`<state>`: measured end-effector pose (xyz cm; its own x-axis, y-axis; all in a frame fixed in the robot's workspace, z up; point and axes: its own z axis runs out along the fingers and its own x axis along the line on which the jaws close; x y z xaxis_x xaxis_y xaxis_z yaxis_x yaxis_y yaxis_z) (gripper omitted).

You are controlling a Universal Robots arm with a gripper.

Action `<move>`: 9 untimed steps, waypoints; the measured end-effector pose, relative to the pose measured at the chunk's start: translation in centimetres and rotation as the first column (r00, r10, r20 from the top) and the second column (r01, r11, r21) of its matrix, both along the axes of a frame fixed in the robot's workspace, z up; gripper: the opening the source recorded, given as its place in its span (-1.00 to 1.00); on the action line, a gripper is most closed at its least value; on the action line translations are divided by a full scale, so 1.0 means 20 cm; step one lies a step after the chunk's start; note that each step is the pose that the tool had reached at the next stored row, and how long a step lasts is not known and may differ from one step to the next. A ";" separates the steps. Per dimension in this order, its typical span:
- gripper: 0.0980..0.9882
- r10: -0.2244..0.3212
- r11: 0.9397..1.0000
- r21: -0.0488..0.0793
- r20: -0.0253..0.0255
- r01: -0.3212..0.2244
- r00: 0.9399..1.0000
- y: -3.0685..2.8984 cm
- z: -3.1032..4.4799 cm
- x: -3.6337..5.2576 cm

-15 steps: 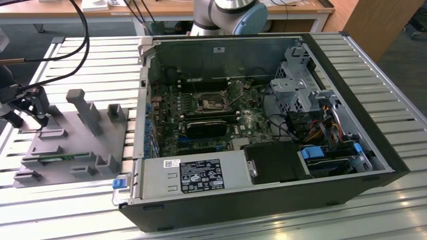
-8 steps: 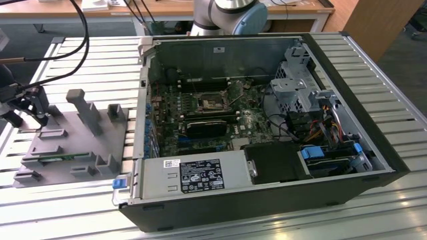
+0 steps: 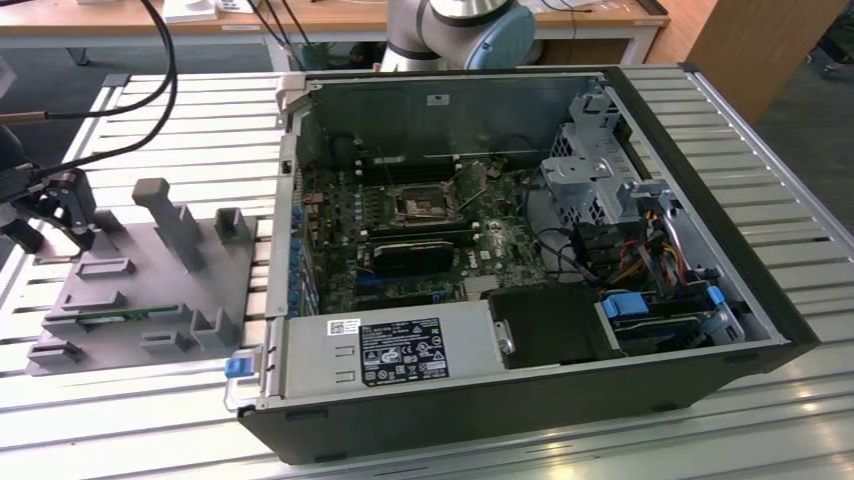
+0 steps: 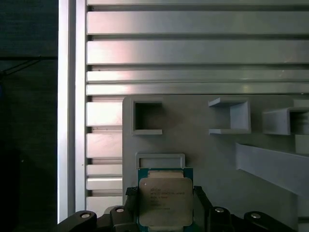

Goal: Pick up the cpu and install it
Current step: 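Pick up the cpu and move it towards the insertion slot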

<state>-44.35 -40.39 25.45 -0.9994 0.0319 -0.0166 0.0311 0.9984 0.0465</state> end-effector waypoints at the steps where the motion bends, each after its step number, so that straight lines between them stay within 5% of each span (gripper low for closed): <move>1: 0.00 0.000 1.000 0.000 0.000 0.000 1.000 0.000 0.003 0.000; 9: 0.00 0.000 1.000 0.000 0.000 0.000 1.000 0.001 0.020 0.000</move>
<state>-44.35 -40.37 25.86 -0.9994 0.0318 -0.0166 0.0310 0.9984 0.0465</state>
